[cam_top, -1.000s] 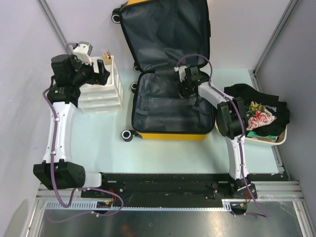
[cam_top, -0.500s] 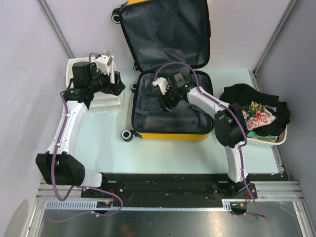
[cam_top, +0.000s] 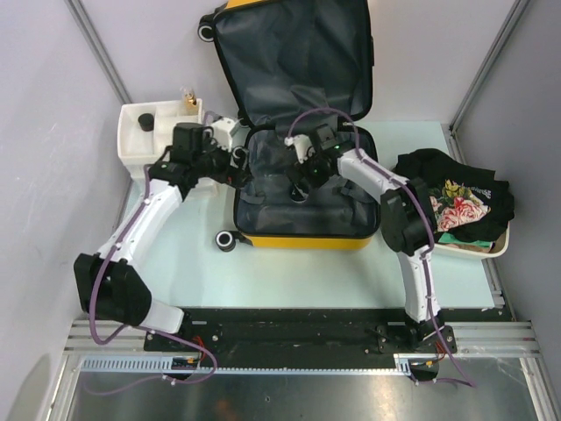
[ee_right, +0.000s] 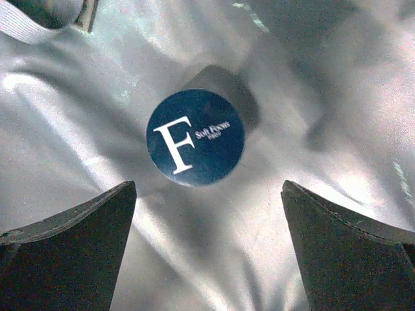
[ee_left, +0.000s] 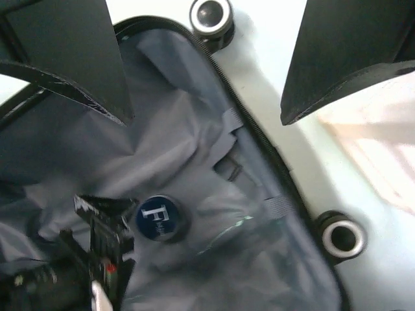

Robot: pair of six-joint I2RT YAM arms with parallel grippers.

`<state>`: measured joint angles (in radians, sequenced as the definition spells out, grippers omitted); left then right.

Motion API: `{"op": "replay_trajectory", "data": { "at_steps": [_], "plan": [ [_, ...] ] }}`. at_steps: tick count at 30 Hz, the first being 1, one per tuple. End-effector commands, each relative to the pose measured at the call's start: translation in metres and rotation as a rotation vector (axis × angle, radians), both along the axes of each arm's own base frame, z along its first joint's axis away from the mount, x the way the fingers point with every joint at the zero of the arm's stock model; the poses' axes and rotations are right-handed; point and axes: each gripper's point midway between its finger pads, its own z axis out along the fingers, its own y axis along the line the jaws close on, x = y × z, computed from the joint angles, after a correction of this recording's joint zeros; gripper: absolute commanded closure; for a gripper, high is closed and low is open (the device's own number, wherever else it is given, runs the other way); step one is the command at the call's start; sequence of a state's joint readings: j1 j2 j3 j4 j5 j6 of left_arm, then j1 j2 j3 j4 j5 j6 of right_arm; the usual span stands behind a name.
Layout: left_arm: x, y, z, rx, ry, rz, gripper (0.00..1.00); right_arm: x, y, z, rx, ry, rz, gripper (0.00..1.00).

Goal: Open, take out, and arrange the luggage

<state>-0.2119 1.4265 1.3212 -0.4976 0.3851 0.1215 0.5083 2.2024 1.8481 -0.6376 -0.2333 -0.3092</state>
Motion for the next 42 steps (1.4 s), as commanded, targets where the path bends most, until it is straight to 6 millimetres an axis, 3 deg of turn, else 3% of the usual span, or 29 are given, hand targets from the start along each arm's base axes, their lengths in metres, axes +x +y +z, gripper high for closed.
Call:
{"op": "replay_trajectory", "data": {
  "at_steps": [1, 2, 3, 4, 5, 10, 13, 16, 20, 22, 27, 34, 42],
  "plan": [
    [-0.001, -0.045, -0.003, -0.038, 0.007, -0.014, 0.00, 0.017, -0.028, 0.121, 0.209, -0.126, -0.098, 0.00],
    [0.003, -0.048, -0.005, -0.025, 0.000, 0.009, 0.00, 0.018, -0.036, 0.130, 0.226, -0.133, -0.113, 0.00],
    [0.003, -0.065, -0.005, -0.019, -0.018, -0.010, 0.00, 0.013, -0.045, 0.151, 0.247, -0.152, -0.126, 0.00],
    [0.007, -0.074, -0.018, -0.026, 0.027, 0.023, 0.00, 0.014, -0.062, 0.156, 0.251, -0.151, -0.155, 0.00],
    [0.006, -0.088, -0.017, -0.040, 0.036, 0.010, 0.00, 0.012, -0.071, 0.163, 0.251, -0.155, -0.168, 0.00],
    [0.020, -0.118, -0.053, -0.060, 0.134, 0.106, 0.00, -0.004, -0.146, 0.190, 0.187, -0.172, -0.286, 0.00],
    [0.035, -0.131, -0.076, -0.058, 0.179, 0.170, 0.00, -0.015, -0.175, 0.209, 0.168, -0.197, -0.341, 0.00],
    [0.042, -0.151, -0.089, -0.032, 0.181, 0.176, 0.00, -0.028, -0.190, 0.218, 0.157, -0.212, -0.375, 0.00],
    [0.050, -0.163, -0.121, 0.009, 0.213, 0.214, 0.01, -0.039, -0.198, 0.208, 0.158, -0.197, -0.423, 0.00],
    [0.054, -0.170, -0.123, 0.015, 0.204, 0.209, 0.02, -0.045, -0.198, 0.209, 0.165, -0.195, -0.431, 0.00],
    [0.058, -0.175, -0.150, 0.084, 0.205, 0.225, 0.04, -0.053, -0.204, 0.208, 0.155, -0.204, -0.449, 0.00],
    [0.062, -0.185, -0.170, 0.127, 0.200, 0.233, 0.08, -0.052, -0.209, 0.211, 0.156, -0.214, -0.464, 0.00],
    [0.071, -0.180, -0.181, 0.180, 0.173, 0.264, 0.18, -0.052, -0.209, 0.210, 0.157, -0.210, -0.463, 0.00]
  ]
}}
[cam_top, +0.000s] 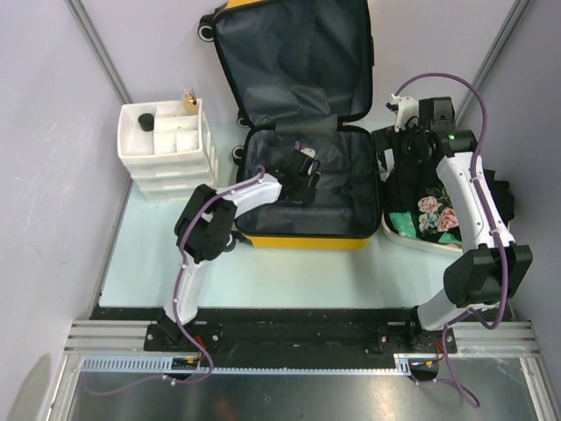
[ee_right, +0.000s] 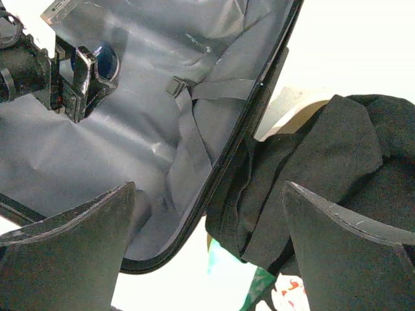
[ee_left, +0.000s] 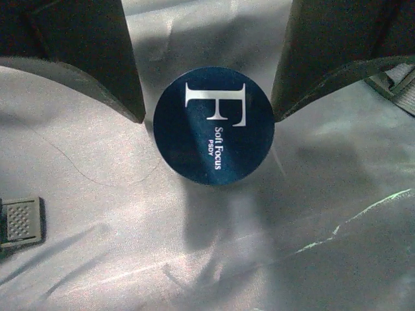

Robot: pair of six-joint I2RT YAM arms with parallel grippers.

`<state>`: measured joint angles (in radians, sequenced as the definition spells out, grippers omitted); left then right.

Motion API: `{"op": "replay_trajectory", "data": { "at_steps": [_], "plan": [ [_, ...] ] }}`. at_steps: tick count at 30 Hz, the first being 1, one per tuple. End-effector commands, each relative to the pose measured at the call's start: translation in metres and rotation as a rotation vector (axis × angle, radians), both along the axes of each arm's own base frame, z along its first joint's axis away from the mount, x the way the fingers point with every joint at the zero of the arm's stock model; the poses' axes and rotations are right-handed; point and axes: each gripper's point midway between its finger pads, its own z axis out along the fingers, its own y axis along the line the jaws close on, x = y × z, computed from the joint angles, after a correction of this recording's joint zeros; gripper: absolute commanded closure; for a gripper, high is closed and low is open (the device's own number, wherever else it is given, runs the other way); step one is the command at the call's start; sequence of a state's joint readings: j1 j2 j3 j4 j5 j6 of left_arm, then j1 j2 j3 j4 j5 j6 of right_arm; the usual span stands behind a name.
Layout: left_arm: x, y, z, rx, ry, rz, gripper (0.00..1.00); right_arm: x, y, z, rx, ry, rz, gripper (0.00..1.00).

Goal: Open, take out, and arrange the luggage

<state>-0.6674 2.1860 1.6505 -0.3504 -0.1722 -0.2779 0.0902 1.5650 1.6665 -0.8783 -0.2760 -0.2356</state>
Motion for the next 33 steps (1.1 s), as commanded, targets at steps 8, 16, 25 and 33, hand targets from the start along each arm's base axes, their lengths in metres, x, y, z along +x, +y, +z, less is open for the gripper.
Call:
{"op": "replay_trajectory", "data": {
  "at_steps": [8, 16, 25, 33],
  "plan": [
    [0.021, -0.005, 0.040, -0.016, -0.115, 0.029, 0.35, -0.001, -0.001, 0.015, 0.021, -0.040, -0.020, 0.00],
    [0.014, 0.006, 0.119, -0.059, -0.236, -0.038, 0.51, 0.006, 0.006, 0.015, 0.040, -0.043, 0.003, 0.00],
    [-0.032, 0.097, 0.265, -0.233, -0.444, -0.187, 0.56, 0.011, 0.026, 0.006, 0.054, -0.031, 0.069, 0.00],
    [-0.043, 0.296, 0.318, -0.201, -0.546, 0.260, 0.57, 0.015, 0.055, -0.008, 0.046, 0.000, 0.155, 0.00]
  ]
}}
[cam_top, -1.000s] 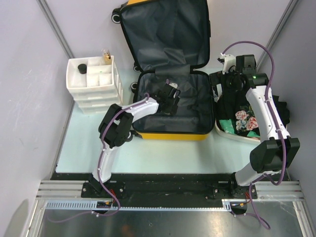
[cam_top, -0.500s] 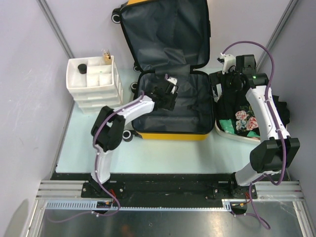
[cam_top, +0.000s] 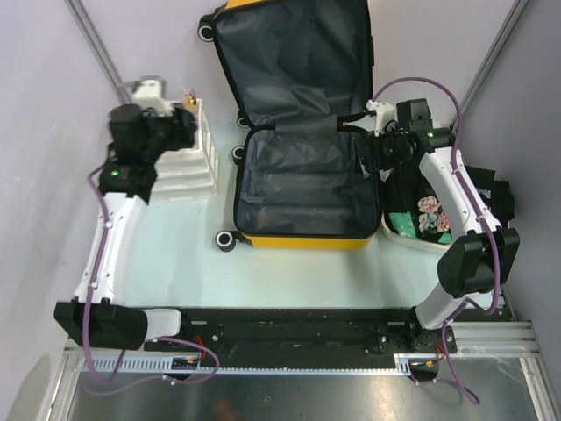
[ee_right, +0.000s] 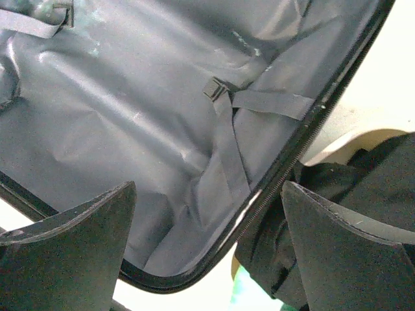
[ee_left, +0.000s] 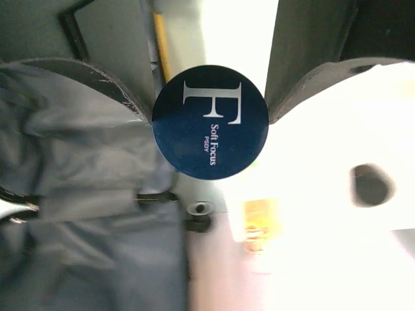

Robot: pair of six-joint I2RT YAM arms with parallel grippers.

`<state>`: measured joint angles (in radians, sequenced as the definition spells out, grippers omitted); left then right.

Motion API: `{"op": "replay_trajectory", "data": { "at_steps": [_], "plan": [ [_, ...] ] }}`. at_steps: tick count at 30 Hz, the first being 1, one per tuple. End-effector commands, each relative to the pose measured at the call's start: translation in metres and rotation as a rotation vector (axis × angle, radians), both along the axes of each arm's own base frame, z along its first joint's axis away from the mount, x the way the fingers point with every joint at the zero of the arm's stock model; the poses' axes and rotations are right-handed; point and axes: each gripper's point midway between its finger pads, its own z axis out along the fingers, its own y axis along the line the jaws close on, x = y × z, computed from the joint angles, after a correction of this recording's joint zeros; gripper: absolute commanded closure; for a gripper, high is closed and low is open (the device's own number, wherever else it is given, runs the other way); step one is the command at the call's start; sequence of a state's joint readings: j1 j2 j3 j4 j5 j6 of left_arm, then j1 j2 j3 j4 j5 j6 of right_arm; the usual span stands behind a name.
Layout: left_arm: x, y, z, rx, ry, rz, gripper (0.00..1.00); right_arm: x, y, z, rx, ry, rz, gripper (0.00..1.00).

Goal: Open, take out, and arrange the luggage

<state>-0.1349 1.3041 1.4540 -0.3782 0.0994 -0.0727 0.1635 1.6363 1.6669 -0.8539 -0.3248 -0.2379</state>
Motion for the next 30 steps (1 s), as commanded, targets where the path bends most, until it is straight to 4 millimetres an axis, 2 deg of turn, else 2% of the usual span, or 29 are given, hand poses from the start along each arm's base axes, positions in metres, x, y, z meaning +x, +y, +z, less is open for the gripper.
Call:
{"op": "replay_trajectory", "data": {
  "at_steps": [1, 2, 5, 8, 10, 11, 12, 15, 16, 17, 18, 19, 20, 22, 23, 30],
  "plan": [
    [-0.019, 0.069, -0.011, -0.012, 0.067, 0.129, 0.57, 0.010, 0.018, 0.014, 0.021, -0.047, 0.051, 0.00],
    [-0.022, 0.096, -0.008, -0.011, 0.065, 0.199, 0.58, 0.011, 0.020, 0.014, 0.023, -0.046, 0.056, 0.00],
    [-0.025, 0.138, -0.008, 0.000, 0.078, 0.318, 0.59, 0.014, 0.027, 0.011, 0.025, -0.032, 0.071, 0.00],
    [-0.020, 0.164, -0.016, 0.018, 0.114, 0.381, 0.59, 0.015, 0.029, 0.008, 0.023, -0.012, 0.077, 0.00],
    [-0.013, 0.179, -0.030, 0.017, 0.156, 0.413, 0.59, 0.015, 0.031, 0.009, 0.022, -0.012, 0.078, 0.00],
    [-0.011, 0.188, -0.026, 0.018, 0.150, 0.433, 0.59, 0.015, 0.032, 0.010, 0.024, -0.013, 0.077, 0.00],
    [-0.004, 0.195, -0.035, 0.018, 0.173, 0.447, 0.58, 0.014, 0.031, 0.010, 0.024, -0.012, 0.075, 0.00],
    [0.010, 0.203, -0.026, 0.027, 0.158, 0.446, 0.58, 0.012, 0.030, 0.010, 0.021, -0.008, 0.066, 0.00],
    [0.018, 0.205, -0.034, 0.026, 0.179, 0.438, 0.58, 0.011, 0.030, 0.007, 0.018, -0.002, 0.066, 0.00],
    [0.023, 0.207, -0.027, 0.030, 0.162, 0.438, 0.57, 0.010, 0.029, 0.010, 0.017, -0.009, 0.062, 0.00],
    [0.027, 0.210, -0.029, 0.032, 0.168, 0.442, 0.57, 0.009, 0.029, 0.009, 0.015, -0.008, 0.060, 0.00],
    [0.034, 0.212, -0.038, 0.029, 0.191, 0.441, 0.57, 0.008, 0.028, 0.007, 0.012, -0.006, 0.058, 0.00],
    [0.038, 0.213, -0.034, 0.034, 0.181, 0.440, 0.57, 0.007, 0.027, 0.008, 0.010, -0.008, 0.056, 0.00],
    [0.047, 0.215, -0.045, 0.027, 0.206, 0.434, 0.56, 0.005, 0.026, 0.008, 0.008, -0.008, 0.053, 0.00],
    [0.051, 0.216, -0.044, 0.025, 0.203, 0.433, 0.56, 0.005, 0.026, 0.006, 0.004, -0.006, 0.050, 0.00],
    [0.068, 0.219, -0.070, 0.041, 0.258, 0.431, 0.52, 0.006, 0.020, 0.007, -0.011, -0.020, 0.032, 0.00]
  ]
}}
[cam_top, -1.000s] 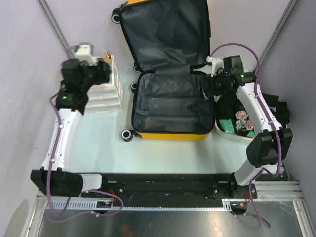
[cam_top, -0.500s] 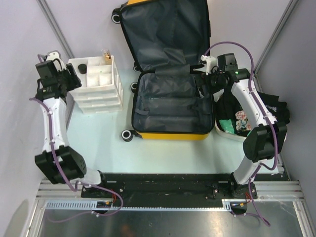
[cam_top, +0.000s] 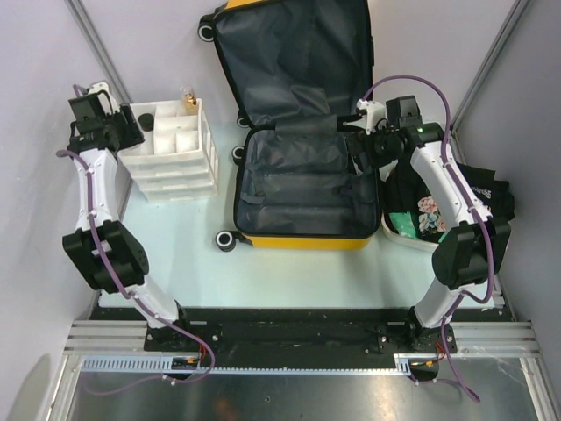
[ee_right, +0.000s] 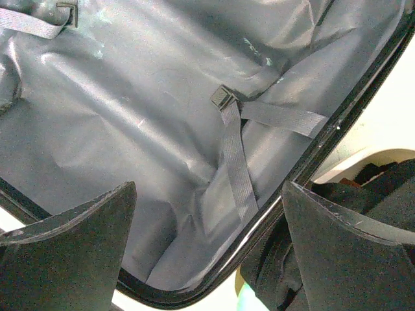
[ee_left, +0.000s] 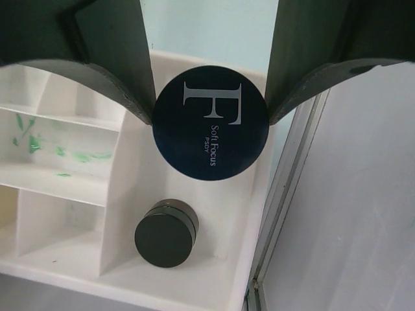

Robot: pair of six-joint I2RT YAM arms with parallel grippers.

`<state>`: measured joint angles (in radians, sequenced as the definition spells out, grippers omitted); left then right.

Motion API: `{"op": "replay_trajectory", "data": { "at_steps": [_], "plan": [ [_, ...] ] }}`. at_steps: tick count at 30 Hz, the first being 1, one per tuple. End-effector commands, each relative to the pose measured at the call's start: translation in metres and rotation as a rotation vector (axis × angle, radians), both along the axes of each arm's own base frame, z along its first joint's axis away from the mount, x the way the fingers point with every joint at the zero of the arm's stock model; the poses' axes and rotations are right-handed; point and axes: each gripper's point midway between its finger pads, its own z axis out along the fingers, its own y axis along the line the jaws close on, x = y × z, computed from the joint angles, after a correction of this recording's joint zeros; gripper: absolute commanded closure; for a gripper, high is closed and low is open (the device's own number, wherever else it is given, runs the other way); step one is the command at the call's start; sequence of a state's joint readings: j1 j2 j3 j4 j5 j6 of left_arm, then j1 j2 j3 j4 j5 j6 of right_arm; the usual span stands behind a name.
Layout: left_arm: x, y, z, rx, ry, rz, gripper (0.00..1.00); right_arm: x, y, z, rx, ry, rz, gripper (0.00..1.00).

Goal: Open, take out, and arrange the luggage

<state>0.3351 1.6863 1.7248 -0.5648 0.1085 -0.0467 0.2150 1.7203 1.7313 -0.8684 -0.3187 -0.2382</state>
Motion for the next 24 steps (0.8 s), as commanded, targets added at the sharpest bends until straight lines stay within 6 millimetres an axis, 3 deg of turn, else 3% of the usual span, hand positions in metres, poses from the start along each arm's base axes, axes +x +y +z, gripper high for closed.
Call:
{"op": "replay_trajectory", "data": {
  "at_steps": [1, 9, 12, 13, 16, 21, 24],
  "plan": [
    [0.012, 0.004, 0.008, 0.072, -0.015, -0.033, 0.52, -0.005, -0.003, 0.018, -0.001, -0.050, -0.014, 0.00],
    [0.021, 0.005, -0.015, 0.077, 0.037, -0.041, 0.42, -0.004, -0.005, 0.017, -0.010, -0.051, -0.017, 0.00],
    [0.018, 0.003, -0.014, 0.091, 0.040, -0.035, 0.25, -0.004, -0.006, 0.017, -0.012, -0.049, -0.019, 0.00],
    [0.015, 0.002, -0.009, 0.096, 0.032, -0.033, 0.18, -0.003, -0.006, 0.018, -0.012, -0.052, -0.020, 0.00],
    [0.011, 0.001, -0.004, 0.102, 0.023, -0.026, 0.13, -0.003, -0.005, 0.018, -0.011, -0.053, -0.017, 0.00],
    [0.000, -0.003, 0.030, 0.134, -0.042, -0.022, 0.09, -0.001, -0.003, 0.022, -0.001, -0.061, -0.010, 0.00],
    [-0.006, -0.007, 0.059, 0.161, -0.103, -0.032, 0.08, 0.007, -0.004, 0.035, 0.013, -0.102, -0.004, 0.00]
  ]
}}
